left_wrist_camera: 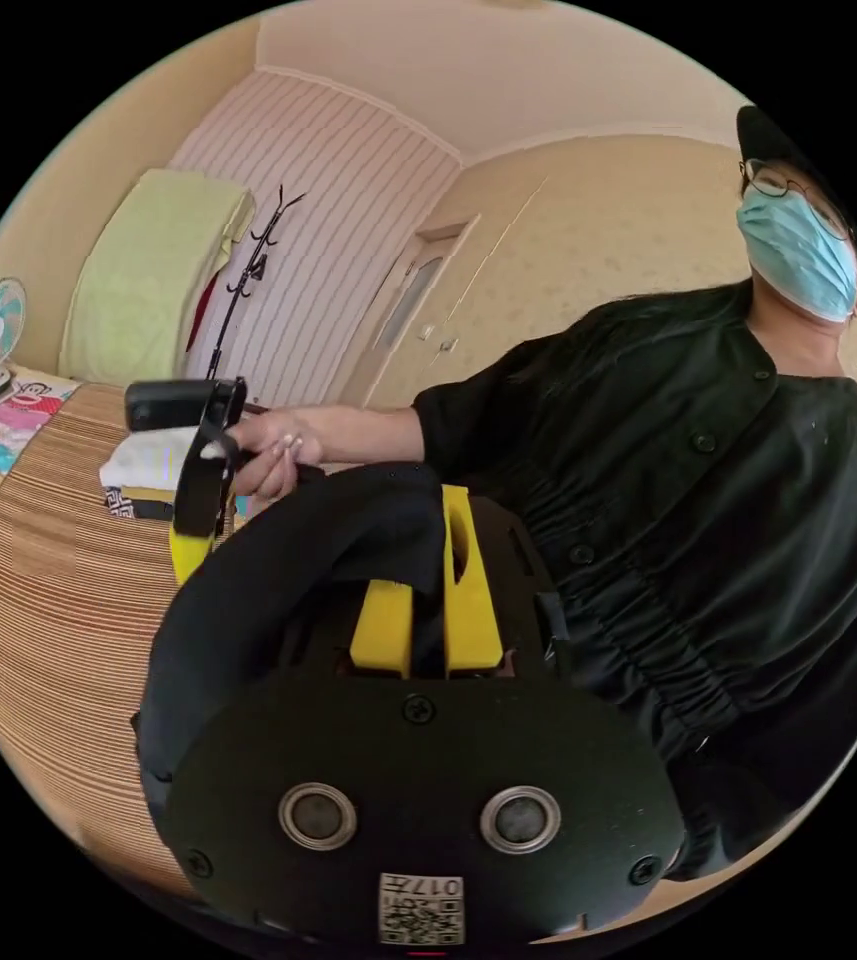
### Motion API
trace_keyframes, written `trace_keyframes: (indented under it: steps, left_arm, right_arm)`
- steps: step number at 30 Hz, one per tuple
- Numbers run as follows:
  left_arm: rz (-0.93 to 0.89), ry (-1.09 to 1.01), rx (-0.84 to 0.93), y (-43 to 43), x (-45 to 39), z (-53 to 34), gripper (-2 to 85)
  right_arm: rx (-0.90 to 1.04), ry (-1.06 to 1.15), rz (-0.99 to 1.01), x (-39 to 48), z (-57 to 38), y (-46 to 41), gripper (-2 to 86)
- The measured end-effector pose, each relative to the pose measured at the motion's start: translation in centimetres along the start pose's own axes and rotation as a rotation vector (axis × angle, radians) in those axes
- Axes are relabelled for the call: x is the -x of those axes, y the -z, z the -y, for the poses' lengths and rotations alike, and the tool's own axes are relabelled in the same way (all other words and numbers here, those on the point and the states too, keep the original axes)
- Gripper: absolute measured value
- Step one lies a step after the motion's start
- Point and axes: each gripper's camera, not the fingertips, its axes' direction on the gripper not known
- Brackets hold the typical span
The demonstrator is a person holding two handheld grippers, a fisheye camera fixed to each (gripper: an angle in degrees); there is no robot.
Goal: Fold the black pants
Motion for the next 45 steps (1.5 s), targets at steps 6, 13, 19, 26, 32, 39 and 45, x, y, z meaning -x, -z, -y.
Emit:
trace_keyframes:
  steps: [6,13,19,26,32,39,45]
  left_arm:
    - [0.069,-0.018,0.057,-3.9,-1.6,-0.9,3.7]
    - [0.219,0.028,0.068,-4.6,-3.1,-1.7,4.7]
    - [0.298,0.276,-0.046,-0.8,-0.9,-4.0,6.2]
    - [0.071,0.181,-0.244,3.2,-1.7,-3.8,11.5]
    - [-0.270,0.231,-0.451,8.2,1.7,-5.8,20.1]
    - [-0.478,0.596,-0.712,12.2,10.8,-6.7,24.3]
    - [-0.558,0.542,-0.755,8.8,14.1,3.6,6.4]
  right_arm:
    - [0.023,-0.079,0.250,-4.3,0.1,-1.7,6.7]
    - [-0.365,0.657,0.629,4.1,-7.9,3.8,3.1]
    - [-0.488,1.114,0.640,13.9,-15.3,5.0,2.5]
    - [-0.409,1.582,0.429,28.3,-24.0,3.7,2.1]
    - [-0.333,1.700,0.341,35.5,-28.0,0.1,1.9]
    - [-0.243,1.802,0.373,36.3,-28.0,-3.7,1.7]
    - [-0.405,1.714,0.321,33.1,-28.4,-4.1,1.7]
